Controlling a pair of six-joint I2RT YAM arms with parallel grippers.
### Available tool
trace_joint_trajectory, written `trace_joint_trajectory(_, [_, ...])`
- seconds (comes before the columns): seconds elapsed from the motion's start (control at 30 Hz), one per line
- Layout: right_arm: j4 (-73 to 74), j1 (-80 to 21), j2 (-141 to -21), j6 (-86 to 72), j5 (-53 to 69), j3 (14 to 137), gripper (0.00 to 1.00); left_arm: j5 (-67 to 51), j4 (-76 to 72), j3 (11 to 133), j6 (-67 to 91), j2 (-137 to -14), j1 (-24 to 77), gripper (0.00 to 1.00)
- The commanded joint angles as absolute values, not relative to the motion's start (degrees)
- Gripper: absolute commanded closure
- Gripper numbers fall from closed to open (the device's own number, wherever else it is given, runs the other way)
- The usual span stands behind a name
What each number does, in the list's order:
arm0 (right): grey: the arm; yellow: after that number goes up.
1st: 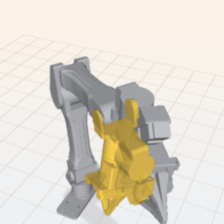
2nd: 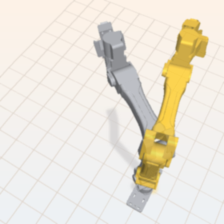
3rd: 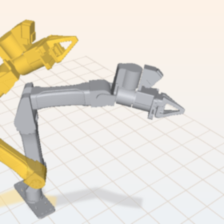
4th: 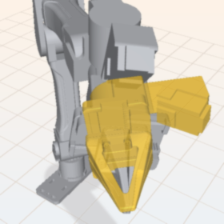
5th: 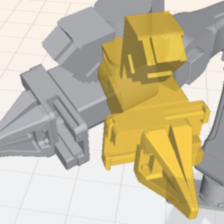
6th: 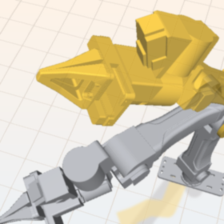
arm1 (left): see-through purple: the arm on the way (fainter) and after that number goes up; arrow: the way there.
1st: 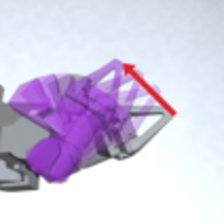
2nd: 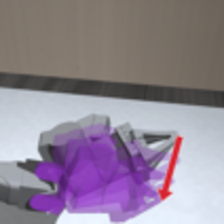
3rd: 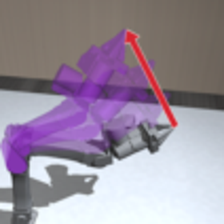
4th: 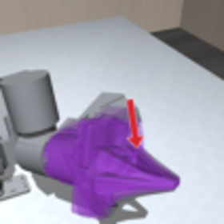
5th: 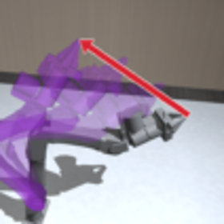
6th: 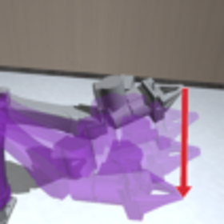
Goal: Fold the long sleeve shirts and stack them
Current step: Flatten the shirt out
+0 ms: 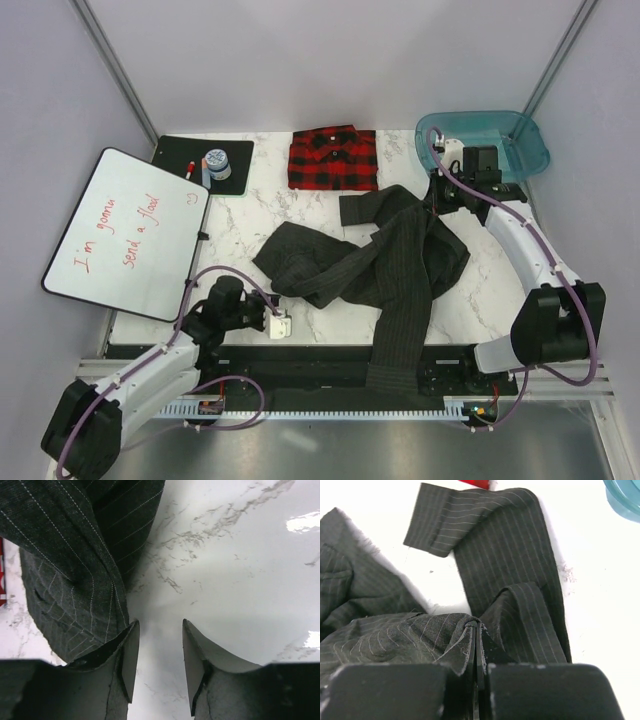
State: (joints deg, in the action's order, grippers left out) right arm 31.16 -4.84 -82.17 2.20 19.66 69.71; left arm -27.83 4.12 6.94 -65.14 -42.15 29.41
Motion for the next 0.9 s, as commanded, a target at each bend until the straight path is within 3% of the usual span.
trace_joint_trajectory(0.0, [27.6, -4.2, -83.9, 0.1, 15.3, 69.3, 1.0, -20.9, -7.4, 5.4, -61.9, -41.9, 30.9, 0.55])
trace_joint_trajectory(0.33, [27.6, -3.7, -86.5, 0.1, 14.8, 69.9, 1.0, -12.8, -18.8, 7.4, -51.9, -51.2, 31.1, 0.55])
trace_joint_trajectory(0.43, [27.5, -3.5, -86.9, 0.1, 15.8, 70.2, 1.0, -11.1, -20.9, 9.2, -49.9, -55.3, 31.0, 0.47])
trace_joint_trajectory(0.6, [27.6, -3.1, -86.7, 0.1, 16.0, 70.4, 1.0, -8.0, -20.6, 12.7, -44.9, -57.4, 29.9, 0.46])
trace_joint_trajectory(0.87, [28.1, -2.0, -86.9, 0.4, 17.1, 71.4, 1.0, -24.1, -5.6, 14.6, -43.5, -44.5, 22.3, 0.47])
